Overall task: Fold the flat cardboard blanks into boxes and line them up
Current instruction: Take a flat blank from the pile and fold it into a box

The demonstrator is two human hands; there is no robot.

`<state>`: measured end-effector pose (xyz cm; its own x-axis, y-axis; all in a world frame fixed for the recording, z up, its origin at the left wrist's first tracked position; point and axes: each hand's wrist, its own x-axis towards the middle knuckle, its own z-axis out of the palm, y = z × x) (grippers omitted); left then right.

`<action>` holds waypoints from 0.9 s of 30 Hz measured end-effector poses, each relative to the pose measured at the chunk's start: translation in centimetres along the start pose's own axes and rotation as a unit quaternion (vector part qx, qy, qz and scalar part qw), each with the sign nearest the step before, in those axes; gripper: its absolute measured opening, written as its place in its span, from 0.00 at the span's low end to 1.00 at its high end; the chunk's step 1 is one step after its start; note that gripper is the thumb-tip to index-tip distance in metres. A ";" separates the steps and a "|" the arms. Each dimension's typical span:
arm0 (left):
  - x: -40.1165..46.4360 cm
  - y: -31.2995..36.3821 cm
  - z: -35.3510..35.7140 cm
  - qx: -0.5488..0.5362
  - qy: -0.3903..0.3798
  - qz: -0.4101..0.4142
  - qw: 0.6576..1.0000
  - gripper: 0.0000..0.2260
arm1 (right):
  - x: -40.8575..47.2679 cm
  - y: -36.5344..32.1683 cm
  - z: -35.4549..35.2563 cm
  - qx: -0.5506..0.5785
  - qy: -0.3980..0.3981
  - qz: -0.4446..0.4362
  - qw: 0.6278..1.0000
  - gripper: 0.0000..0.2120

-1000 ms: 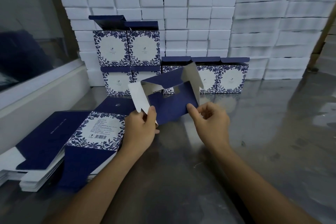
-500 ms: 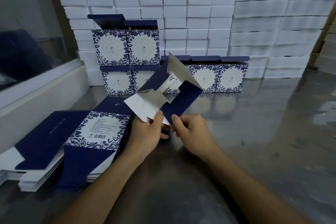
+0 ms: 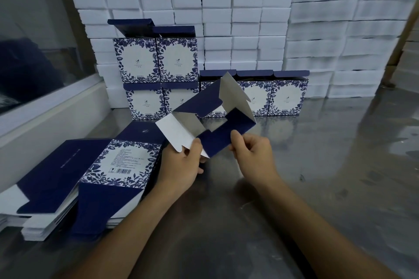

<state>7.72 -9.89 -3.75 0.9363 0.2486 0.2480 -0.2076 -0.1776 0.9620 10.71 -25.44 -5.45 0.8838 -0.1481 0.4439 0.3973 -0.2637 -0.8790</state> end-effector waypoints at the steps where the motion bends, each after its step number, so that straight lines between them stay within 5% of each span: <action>1: 0.0 0.0 -0.1 0.005 -0.001 0.002 1.000 0.11 | 0.0 0.0 0.0 0.006 -0.003 0.005 1.000 0.22; 13: 0.3 0.0 -0.8 0.064 0.044 0.082 0.994 0.20 | 0.8 1.1 -1.2 0.026 0.071 0.022 0.997 0.24; 22: 0.6 -0.2 -1.4 0.139 0.085 0.154 0.975 0.06 | 0.4 0.9 -1.3 -0.093 0.055 0.005 0.994 0.23; 27: 0.6 -0.3 -2.0 0.144 0.054 0.180 0.972 0.38 | 0.0 -0.1 -1.5 -0.096 0.100 -0.040 0.990 0.10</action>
<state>7.80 -7.79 -3.68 0.7798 0.2161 0.5876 -0.4135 -0.5269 0.7426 10.26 -26.80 -5.09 0.7775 -0.2994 0.5530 0.3927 -0.4558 -0.7988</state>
